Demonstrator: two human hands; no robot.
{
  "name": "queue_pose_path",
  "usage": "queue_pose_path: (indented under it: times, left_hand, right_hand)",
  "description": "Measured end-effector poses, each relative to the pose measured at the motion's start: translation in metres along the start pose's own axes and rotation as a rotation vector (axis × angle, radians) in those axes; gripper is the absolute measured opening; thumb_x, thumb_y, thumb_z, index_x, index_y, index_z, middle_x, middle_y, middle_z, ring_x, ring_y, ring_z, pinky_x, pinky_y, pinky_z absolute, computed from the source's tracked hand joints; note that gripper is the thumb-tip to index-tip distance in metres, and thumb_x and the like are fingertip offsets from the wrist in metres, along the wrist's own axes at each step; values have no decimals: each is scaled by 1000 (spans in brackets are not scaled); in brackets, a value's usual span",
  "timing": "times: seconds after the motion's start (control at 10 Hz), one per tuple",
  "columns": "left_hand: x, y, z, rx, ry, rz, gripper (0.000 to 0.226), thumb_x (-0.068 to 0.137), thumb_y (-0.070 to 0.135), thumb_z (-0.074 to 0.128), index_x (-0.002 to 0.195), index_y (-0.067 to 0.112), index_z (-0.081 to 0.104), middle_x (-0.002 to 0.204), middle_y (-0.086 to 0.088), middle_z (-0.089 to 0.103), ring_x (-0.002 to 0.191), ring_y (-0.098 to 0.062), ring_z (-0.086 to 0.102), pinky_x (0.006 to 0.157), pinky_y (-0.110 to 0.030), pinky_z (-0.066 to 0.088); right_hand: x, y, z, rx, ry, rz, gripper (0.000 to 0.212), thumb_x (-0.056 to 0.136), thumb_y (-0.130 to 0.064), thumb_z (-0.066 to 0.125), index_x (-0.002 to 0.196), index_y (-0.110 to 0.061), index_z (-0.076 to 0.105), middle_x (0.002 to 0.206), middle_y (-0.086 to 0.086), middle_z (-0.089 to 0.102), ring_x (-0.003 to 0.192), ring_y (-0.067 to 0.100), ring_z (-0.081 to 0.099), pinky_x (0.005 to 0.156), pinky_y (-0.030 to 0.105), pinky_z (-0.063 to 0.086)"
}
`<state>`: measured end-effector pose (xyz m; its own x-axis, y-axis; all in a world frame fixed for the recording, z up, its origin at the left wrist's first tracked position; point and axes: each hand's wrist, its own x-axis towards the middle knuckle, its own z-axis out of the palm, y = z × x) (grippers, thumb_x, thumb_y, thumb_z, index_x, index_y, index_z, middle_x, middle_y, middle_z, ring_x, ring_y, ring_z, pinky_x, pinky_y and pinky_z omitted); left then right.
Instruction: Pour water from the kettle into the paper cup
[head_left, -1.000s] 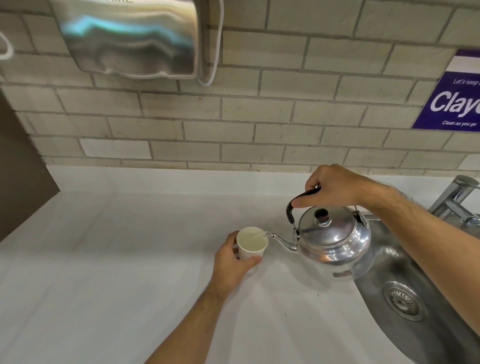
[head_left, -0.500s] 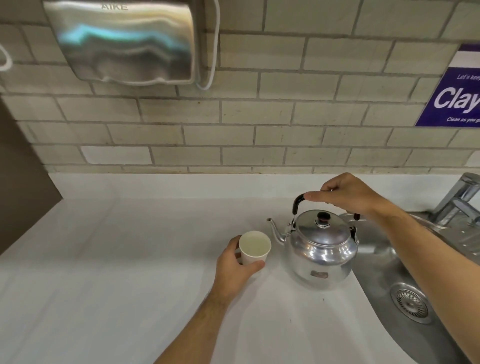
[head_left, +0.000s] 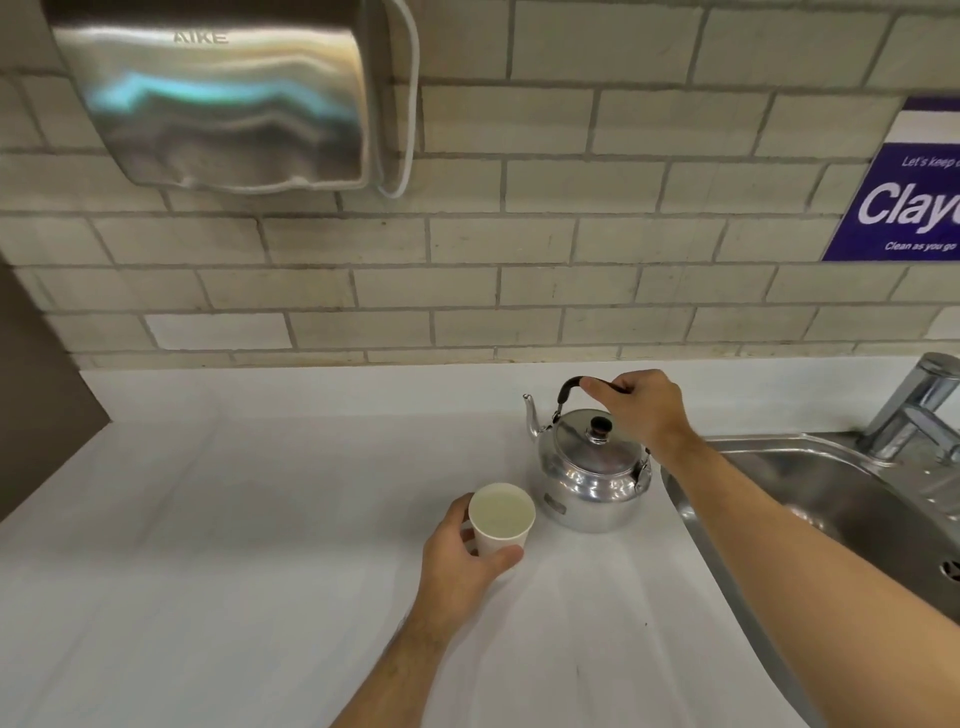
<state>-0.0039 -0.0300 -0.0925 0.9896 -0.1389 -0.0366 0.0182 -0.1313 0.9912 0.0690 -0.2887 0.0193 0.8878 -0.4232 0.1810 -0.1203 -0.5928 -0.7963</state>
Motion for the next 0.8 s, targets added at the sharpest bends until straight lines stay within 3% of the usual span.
queue_pose_path:
  times: [0.2,0.3,0.4,0.5,0.6,0.7,0.8]
  left_hand:
    - [-1,2,-1,18,-5,0,65,61,11,88,114,35,59,110,9,70,94,-5,68,72,-20,56]
    - [-1,4,-2,37,-5,-4,63,60,8,87,105,43,58,106,11,70,89,-1,68,68,-16,55]
    - [-3,7,-6,79,-17,-2,65,60,4,85,102,45,58,105,14,69,88,-1,68,68,-17,56]
    - [-3,9,-11,130,-31,19,67,61,-3,80,105,42,58,106,14,68,92,-5,67,73,-18,54]
    - [-6,14,-19,171,-43,19,59,64,-4,76,111,28,62,108,8,69,94,-15,66,75,-17,53]
    - [-10,18,-29,172,-33,15,55,66,-3,76,115,19,64,109,1,68,97,-23,64,82,-28,55]
    - [-14,29,-39,182,10,10,50,72,2,77,117,17,62,110,0,65,95,-25,63,84,-33,54]
  right_hand:
    - [4,-1,7,-32,-13,18,62,84,-47,78,45,-13,43,36,-9,38,44,15,36,45,25,32]
    - [5,-2,4,-22,-55,51,58,89,-45,73,68,8,63,59,16,58,59,20,50,50,26,40]
    - [2,-1,0,-26,-69,38,52,93,-42,69,87,9,72,65,11,59,59,19,51,49,25,41]
    - [-3,-1,0,-53,-78,27,46,100,-39,59,94,5,74,70,15,66,62,19,53,55,28,42]
    - [-12,1,2,-48,-77,17,45,108,-31,42,107,6,68,97,24,71,77,23,55,65,34,44]
    - [-19,7,-3,-74,-91,36,40,110,-27,30,121,1,57,111,27,62,97,34,55,86,45,44]
    - [-30,8,-7,-332,-51,147,47,109,-35,30,148,-12,41,144,17,50,128,40,45,107,53,34]
